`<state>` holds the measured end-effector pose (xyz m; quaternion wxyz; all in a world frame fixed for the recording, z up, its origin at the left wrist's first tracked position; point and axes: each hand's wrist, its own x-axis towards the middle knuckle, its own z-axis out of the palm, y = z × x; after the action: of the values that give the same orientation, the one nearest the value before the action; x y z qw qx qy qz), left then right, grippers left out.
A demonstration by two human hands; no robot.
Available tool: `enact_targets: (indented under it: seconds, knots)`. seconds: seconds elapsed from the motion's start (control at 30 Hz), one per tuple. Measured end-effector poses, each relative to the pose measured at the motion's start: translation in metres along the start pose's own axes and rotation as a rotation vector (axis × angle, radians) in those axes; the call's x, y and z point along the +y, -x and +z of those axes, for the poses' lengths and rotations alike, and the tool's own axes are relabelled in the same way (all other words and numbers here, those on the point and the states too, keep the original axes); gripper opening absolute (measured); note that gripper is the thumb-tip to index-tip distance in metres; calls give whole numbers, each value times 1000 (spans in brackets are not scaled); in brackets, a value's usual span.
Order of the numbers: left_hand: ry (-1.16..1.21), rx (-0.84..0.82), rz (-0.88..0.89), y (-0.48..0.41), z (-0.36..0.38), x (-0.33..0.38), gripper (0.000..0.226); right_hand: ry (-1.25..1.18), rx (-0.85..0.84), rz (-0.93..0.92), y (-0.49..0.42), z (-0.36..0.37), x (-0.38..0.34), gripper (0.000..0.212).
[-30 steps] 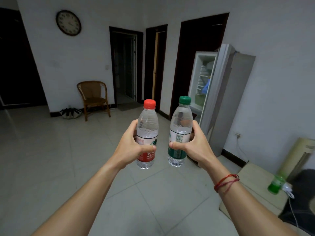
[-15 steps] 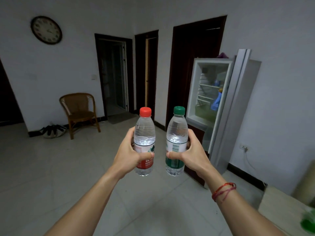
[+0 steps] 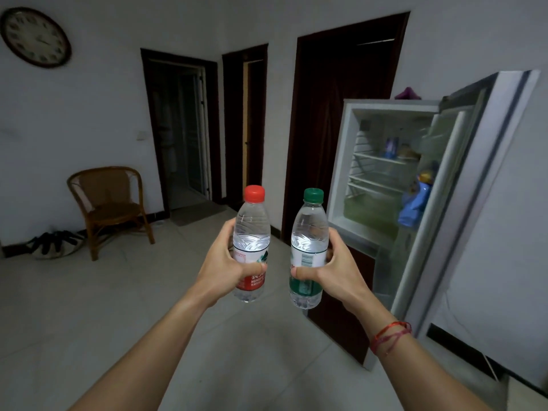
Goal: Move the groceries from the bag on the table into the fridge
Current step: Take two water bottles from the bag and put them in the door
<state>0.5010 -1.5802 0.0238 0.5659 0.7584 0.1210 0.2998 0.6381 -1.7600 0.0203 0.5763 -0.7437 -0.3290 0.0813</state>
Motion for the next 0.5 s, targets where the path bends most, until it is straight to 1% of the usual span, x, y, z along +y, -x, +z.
enact_targets:
  seconds: [0.33,0.5]
  knots:
    - [32,-38,-21,-170,1,-68,83,16,-9,51,-171,15,51,74]
    - [24,-53,-37,-259,3,-115,83,35,24,76,-250,28,87,75]
